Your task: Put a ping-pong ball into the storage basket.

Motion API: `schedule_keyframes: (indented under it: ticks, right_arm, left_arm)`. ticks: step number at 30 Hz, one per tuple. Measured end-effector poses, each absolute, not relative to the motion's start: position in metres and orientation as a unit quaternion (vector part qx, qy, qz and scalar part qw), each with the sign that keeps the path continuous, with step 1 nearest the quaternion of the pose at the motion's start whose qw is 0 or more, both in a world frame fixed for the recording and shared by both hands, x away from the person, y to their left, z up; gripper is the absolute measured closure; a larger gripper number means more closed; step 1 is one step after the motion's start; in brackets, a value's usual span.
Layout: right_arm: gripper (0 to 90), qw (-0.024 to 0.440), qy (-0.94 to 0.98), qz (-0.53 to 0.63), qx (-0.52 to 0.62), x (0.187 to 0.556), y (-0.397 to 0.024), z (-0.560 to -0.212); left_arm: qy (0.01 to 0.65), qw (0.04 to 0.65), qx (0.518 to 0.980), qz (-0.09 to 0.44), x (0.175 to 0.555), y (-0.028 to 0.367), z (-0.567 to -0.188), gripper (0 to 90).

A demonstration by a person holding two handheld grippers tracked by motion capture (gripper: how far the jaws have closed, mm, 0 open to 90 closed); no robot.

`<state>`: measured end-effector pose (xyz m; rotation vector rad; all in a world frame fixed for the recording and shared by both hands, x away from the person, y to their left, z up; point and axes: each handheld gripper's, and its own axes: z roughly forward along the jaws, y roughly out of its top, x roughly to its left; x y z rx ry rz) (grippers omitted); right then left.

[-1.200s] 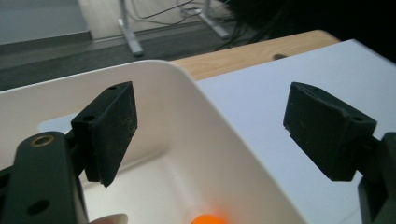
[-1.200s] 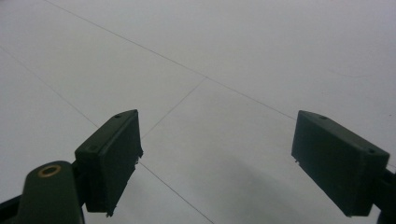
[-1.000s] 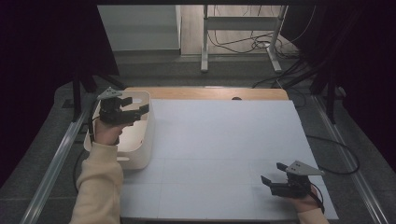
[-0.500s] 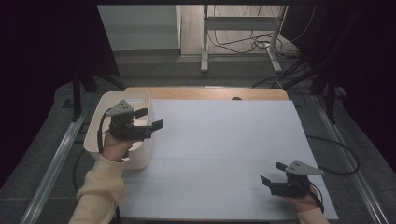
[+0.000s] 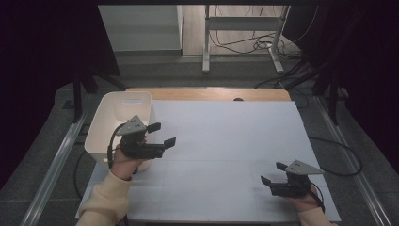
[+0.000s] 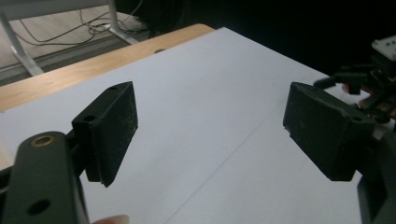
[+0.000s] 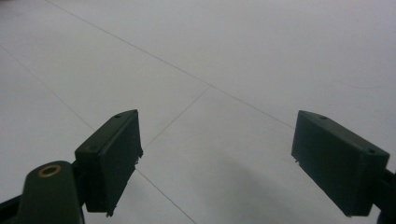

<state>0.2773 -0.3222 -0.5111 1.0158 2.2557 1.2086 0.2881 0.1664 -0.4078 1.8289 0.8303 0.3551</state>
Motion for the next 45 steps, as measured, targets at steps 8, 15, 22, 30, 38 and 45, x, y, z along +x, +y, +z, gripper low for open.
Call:
schedule_keyframes:
  ticks: [8, 15, 22, 30, 38, 45]
  right_arm:
    - [16.6, 0.191, 0.804, 0.433, 0.361, 0.278, -0.322, -0.511]
    - [16.5, 0.190, 0.805, 0.433, 0.359, 0.278, -0.322, -0.511]
    - [16.5, 0.190, 0.806, 0.432, 0.359, 0.278, -0.321, -0.511]
    - [16.5, 0.189, 0.807, 0.430, 0.357, 0.278, -0.320, -0.512]
    - [16.4, 0.184, 0.810, 0.432, 0.351, 0.277, -0.318, -0.513]
    - [16.3, 0.181, 0.812, 0.431, 0.350, 0.277, -0.317, -0.513]
  left_arm:
    - [0.333, 0.528, 0.768, 0.141, 0.275, 0.153, -0.427, 19.1]
    - [0.301, 0.509, 0.787, 0.174, 0.254, 0.140, -0.441, 20.1]
    - [0.302, 0.499, 0.799, 0.149, 0.247, 0.136, -0.460, 19.6]
    - [0.318, 0.485, 0.803, 0.138, 0.249, 0.138, -0.486, 19.1]
    - [0.343, 0.480, 0.796, 0.135, 0.239, 0.156, -0.502, 20.0]
    - [0.354, 0.483, 0.791, 0.129, 0.241, 0.164, -0.507, 20.0]
